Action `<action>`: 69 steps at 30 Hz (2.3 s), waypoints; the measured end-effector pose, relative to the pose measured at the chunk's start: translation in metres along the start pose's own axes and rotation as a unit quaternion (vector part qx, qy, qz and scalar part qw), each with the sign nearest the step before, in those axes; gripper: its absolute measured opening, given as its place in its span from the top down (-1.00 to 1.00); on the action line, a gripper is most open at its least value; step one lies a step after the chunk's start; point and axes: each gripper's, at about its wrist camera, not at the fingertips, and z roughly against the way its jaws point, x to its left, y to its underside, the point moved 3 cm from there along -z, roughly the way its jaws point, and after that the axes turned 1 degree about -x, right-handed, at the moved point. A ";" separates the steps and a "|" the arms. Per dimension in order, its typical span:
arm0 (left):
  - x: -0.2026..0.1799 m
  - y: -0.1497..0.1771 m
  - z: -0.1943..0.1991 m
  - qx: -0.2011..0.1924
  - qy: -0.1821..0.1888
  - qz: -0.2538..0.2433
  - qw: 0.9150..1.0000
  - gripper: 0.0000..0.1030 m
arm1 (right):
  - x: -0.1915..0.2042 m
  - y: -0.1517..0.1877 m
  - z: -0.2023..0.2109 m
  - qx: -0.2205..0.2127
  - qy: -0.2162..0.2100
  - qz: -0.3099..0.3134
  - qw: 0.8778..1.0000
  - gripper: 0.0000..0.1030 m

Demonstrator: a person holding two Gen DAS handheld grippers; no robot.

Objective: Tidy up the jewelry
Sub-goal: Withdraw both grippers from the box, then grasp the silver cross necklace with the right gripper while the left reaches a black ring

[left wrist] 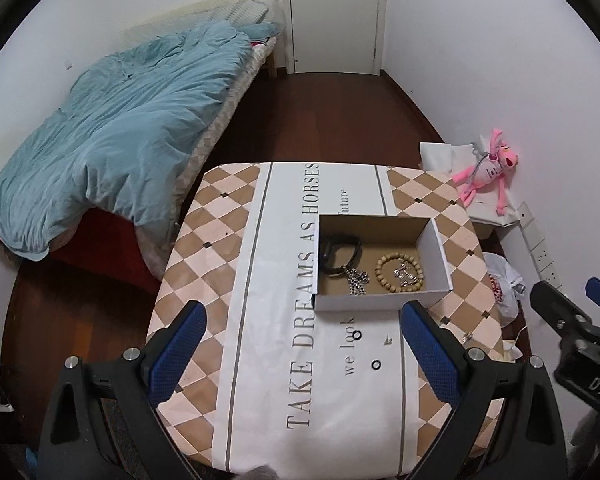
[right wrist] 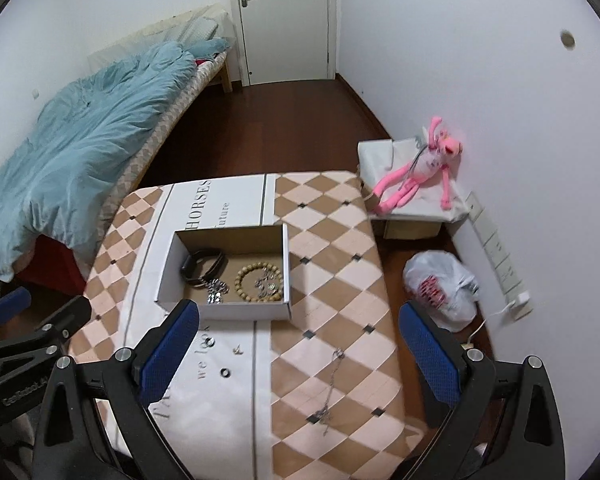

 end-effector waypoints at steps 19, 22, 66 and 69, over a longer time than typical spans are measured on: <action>-0.019 0.115 -0.083 0.091 -0.056 -0.026 0.994 -0.93 | -0.055 0.159 -0.127 0.153 0.023 -0.047 0.987 -0.70; -0.019 0.123 -0.090 0.103 -0.061 -0.028 0.992 -0.93 | -0.049 0.170 -0.143 0.159 0.027 -0.035 0.986 -0.45; -0.096 0.107 -0.153 0.132 0.044 -0.089 0.986 0.52 | -0.084 0.140 -0.125 0.115 -0.066 -0.158 0.979 0.91; -0.101 0.106 -0.153 0.133 0.052 -0.093 0.985 0.81 | -0.085 0.140 -0.124 0.116 -0.065 -0.158 0.978 0.91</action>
